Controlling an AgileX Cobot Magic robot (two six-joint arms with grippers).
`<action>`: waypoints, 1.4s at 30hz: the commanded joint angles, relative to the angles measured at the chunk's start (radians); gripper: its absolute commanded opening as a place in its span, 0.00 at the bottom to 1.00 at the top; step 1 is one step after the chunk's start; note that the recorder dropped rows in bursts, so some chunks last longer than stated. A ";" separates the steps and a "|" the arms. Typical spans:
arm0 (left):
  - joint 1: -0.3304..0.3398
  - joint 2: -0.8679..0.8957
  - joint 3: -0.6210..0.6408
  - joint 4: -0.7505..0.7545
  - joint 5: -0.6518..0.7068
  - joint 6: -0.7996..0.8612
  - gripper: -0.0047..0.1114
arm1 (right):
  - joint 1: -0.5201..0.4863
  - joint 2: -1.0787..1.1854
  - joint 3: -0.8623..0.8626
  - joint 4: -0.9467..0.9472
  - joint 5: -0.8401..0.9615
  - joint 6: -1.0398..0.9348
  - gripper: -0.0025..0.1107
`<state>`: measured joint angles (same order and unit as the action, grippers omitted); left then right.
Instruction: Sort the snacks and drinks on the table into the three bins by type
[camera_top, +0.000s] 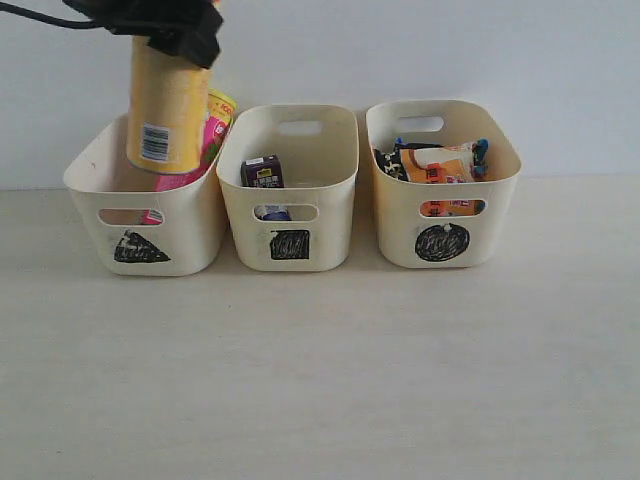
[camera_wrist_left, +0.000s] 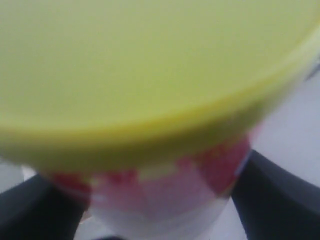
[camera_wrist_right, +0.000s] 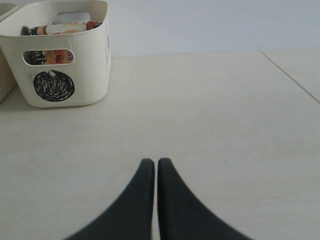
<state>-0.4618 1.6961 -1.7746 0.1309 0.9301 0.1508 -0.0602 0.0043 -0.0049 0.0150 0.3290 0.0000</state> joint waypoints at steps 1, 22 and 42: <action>0.097 0.014 0.003 0.000 -0.108 0.002 0.08 | 0.000 -0.004 0.005 -0.002 -0.006 0.000 0.02; 0.291 0.347 0.003 -0.011 -0.417 -0.004 0.08 | 0.000 -0.004 0.005 -0.002 -0.008 0.000 0.02; 0.289 0.337 -0.011 -0.011 -0.442 -0.067 0.99 | 0.000 -0.004 0.005 -0.002 -0.008 0.000 0.02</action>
<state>-0.1738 2.0663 -1.7764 0.1312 0.5067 0.0964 -0.0602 0.0043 -0.0049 0.0150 0.3290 0.0000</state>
